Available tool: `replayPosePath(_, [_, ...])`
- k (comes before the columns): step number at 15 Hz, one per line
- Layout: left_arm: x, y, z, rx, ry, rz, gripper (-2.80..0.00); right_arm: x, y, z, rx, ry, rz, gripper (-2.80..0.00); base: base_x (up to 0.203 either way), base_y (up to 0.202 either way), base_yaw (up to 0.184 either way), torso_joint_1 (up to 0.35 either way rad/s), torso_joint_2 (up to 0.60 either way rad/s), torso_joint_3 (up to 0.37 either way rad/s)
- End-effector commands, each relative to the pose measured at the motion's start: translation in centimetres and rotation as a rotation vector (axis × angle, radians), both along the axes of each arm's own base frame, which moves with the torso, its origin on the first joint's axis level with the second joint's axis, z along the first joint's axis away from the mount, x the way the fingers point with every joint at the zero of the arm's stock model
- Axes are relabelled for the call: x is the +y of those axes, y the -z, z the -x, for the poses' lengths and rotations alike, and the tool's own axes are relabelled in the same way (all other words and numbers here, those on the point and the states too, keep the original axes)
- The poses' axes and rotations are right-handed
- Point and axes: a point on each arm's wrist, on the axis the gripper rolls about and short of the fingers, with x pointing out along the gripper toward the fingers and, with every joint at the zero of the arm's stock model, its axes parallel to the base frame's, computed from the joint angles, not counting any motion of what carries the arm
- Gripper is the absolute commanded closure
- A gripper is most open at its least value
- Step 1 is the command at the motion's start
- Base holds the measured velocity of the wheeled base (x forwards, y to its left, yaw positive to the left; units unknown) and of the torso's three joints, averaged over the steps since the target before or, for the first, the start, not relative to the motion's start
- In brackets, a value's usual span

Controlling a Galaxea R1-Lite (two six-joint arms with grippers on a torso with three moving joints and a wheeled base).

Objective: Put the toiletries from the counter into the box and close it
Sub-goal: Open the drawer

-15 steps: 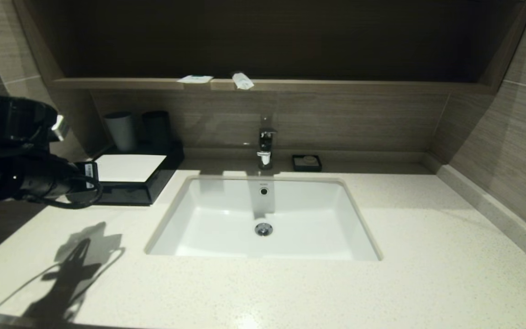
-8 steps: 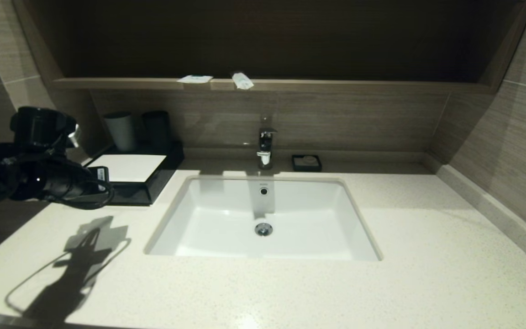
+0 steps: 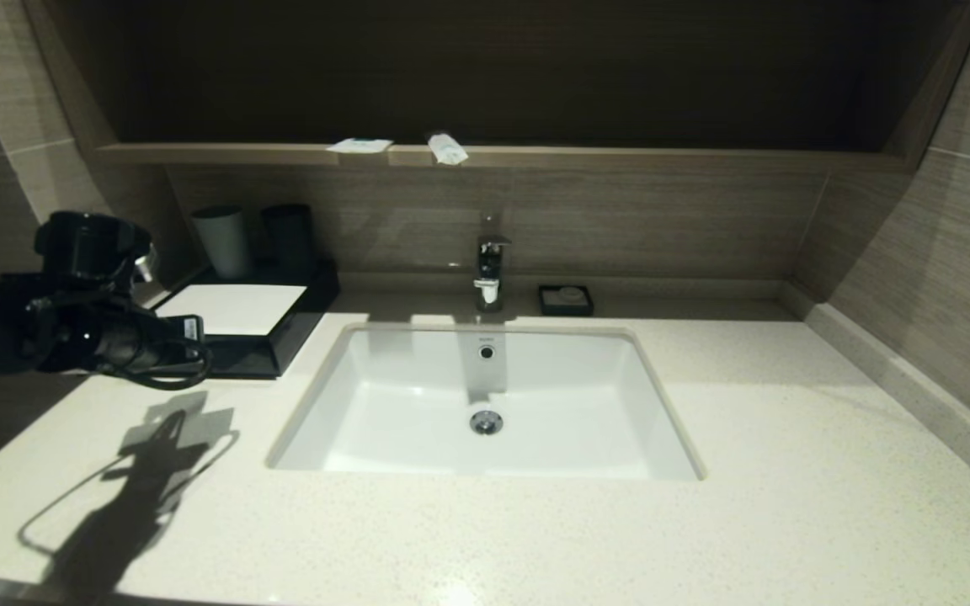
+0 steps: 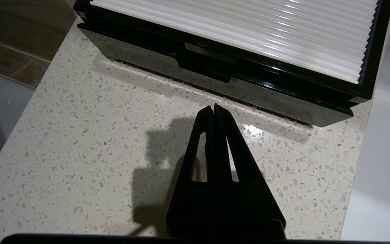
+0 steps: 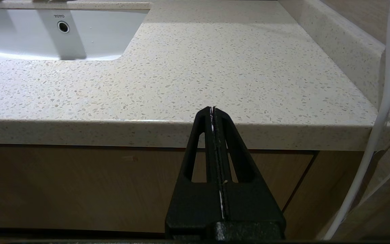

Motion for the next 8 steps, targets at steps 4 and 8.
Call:
replayPosePath(4, [0.87,0.48,-1.00,-0.038,-0.014,-0.006,0.00,0.00,0.00,0.00,0.000,0.000,0.000,0.00,0.000,0.000,0.000,0.000,0.00,0.000])
replayPosePath(8, [1.21,0.25,-0.84,-0.046,0.036,0.016,0.00,0.00,0.00,0.00,0.000,0.000,0.000,0.00,0.000,0.000,0.000,0.000,0.00,0.000])
